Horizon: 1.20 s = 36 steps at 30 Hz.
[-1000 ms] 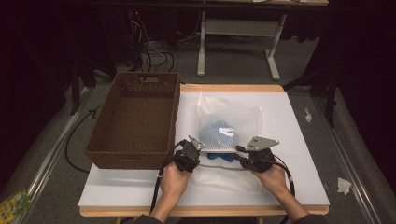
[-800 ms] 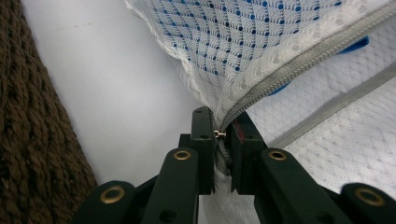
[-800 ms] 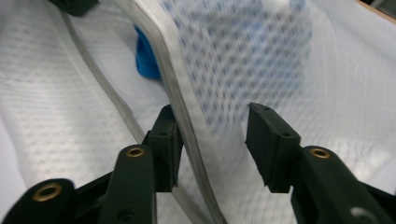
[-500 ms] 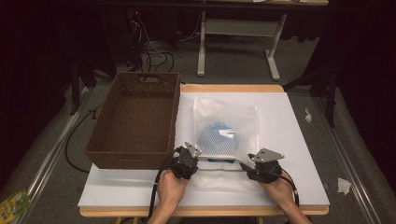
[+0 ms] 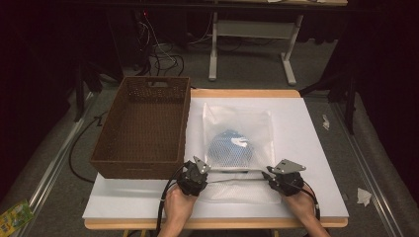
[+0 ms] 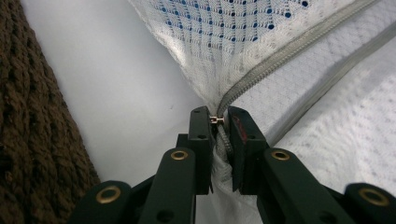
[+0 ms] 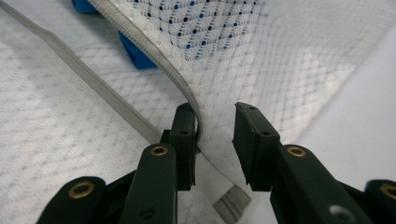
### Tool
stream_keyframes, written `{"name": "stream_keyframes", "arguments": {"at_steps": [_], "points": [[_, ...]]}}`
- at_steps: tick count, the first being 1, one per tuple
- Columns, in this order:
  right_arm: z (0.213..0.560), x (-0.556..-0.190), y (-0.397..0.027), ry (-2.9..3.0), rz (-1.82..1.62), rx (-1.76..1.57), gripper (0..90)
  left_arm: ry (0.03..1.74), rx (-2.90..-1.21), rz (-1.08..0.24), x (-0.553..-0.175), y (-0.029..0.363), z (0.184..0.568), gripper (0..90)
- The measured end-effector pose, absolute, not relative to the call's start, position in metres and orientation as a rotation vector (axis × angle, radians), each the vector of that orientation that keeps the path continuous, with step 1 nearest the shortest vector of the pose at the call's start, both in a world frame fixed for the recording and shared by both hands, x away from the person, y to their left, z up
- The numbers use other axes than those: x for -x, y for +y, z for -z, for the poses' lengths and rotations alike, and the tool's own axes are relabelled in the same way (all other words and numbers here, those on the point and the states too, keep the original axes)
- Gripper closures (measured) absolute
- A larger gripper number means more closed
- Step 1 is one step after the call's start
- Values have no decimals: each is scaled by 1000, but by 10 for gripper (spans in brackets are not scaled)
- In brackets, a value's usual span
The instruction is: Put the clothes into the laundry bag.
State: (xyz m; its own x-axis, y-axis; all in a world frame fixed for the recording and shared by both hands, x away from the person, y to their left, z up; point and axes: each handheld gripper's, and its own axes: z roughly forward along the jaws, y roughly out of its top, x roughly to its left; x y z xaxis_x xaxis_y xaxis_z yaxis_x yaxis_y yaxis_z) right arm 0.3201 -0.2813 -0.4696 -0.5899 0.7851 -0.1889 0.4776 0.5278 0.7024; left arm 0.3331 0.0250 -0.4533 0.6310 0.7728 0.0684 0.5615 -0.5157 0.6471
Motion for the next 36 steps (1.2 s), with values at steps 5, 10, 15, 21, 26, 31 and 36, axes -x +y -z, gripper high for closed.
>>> {"name": "stream_keyframes", "arguments": {"at_steps": [5,10,15,21,26,31,36], "points": [[471,-317,-289,2264,-844,-1051,706,1040,-2270,-459,-330,27,458,807],[476,-315,-290,2271,-842,-1071,690,1034,-2276,-492,-329,28,466,783],[477,-314,-293,2255,-878,-1092,634,1023,-2249,-465,-327,34,467,700],[471,-305,-299,2230,-925,-1083,565,985,-2199,-486,-319,42,460,563],[468,-300,-306,2219,-1016,-1123,535,973,-2142,-437,-314,54,455,482],[462,-295,-314,2197,-1098,-1136,518,948,-2045,-349,-309,65,448,438],[458,-296,-321,2168,-1119,-1157,516,921,-1982,-377,-307,69,439,423]]}}
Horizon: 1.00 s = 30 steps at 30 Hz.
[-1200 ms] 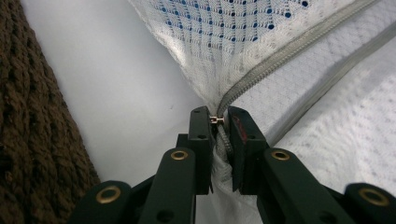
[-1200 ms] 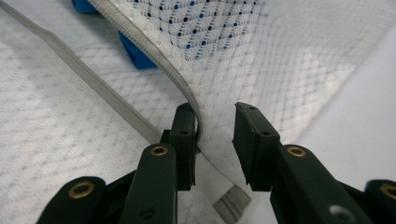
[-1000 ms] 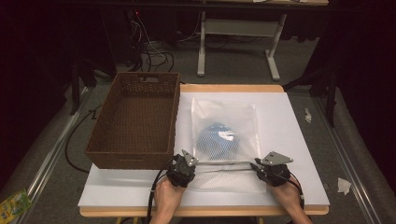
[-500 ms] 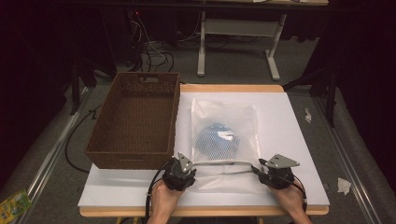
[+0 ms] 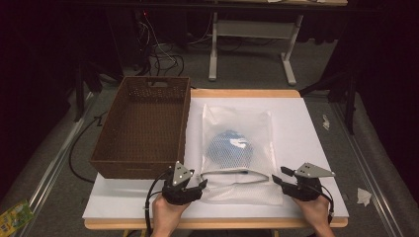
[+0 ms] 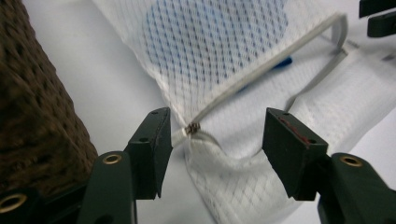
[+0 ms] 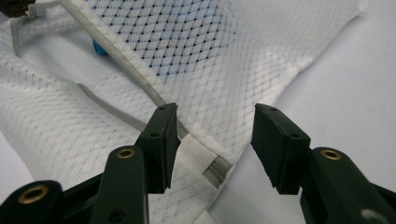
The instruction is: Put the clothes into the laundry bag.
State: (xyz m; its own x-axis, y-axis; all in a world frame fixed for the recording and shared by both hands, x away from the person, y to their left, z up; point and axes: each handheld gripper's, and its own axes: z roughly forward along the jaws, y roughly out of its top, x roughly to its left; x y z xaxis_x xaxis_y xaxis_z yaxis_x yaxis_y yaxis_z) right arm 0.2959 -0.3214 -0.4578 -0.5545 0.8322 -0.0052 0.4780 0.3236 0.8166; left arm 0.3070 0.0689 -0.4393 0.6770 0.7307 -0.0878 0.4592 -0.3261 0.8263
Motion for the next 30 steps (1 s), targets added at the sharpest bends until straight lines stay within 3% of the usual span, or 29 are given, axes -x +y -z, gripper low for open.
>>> {"name": "stream_keyframes", "arguments": {"at_steps": [12,30], "points": [[446,-305,-336,2053,-1202,-1191,534,898,-1903,-460,-329,51,412,422],[451,-331,-350,1970,-1209,-1305,547,910,-1904,-497,-359,6,417,396]]}}
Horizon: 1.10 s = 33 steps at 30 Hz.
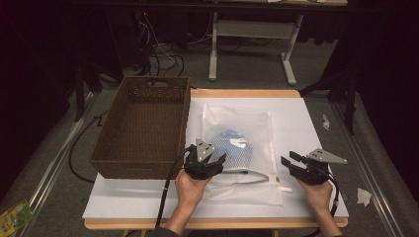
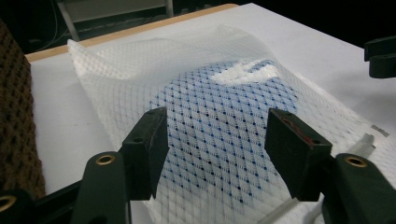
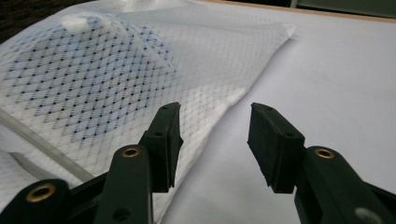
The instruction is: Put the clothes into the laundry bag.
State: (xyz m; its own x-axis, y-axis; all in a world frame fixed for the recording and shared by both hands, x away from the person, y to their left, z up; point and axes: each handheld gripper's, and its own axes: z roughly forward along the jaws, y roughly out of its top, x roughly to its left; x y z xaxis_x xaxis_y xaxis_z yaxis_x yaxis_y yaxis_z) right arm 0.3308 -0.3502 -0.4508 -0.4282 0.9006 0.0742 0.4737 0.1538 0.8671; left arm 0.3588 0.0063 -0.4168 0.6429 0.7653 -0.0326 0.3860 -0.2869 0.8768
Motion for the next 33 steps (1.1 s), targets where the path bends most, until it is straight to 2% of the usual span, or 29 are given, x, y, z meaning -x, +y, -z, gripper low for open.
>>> {"name": "stream_keyframes", "arguments": {"at_steps": [19,33], "points": [[463,-351,-351,1982,-1199,-1377,553,989,-1897,-472,-381,-3,441,378],[470,-357,-345,1993,-1150,-1380,540,1033,-1874,-449,-389,1,456,398]]}}
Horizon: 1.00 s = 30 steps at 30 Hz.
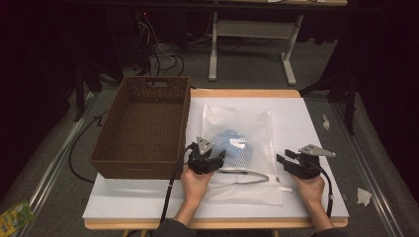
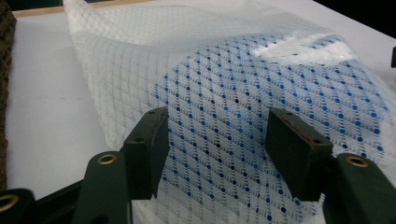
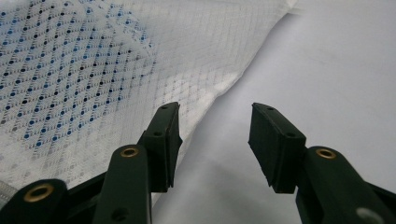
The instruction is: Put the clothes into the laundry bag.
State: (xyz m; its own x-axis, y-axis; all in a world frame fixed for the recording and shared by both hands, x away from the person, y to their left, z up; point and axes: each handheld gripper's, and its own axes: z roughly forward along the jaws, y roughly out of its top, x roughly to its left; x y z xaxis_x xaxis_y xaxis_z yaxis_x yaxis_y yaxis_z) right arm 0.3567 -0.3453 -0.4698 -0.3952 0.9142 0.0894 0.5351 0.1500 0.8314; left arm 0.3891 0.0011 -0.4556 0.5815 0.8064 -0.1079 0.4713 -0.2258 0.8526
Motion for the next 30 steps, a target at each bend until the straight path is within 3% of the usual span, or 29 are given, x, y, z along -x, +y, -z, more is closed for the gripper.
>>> {"name": "stream_keyframes", "arguments": {"at_steps": [30], "points": [[475,-363,-334,2000,-1103,-1359,538,1073,-1893,-508,-392,7,481,372]]}}
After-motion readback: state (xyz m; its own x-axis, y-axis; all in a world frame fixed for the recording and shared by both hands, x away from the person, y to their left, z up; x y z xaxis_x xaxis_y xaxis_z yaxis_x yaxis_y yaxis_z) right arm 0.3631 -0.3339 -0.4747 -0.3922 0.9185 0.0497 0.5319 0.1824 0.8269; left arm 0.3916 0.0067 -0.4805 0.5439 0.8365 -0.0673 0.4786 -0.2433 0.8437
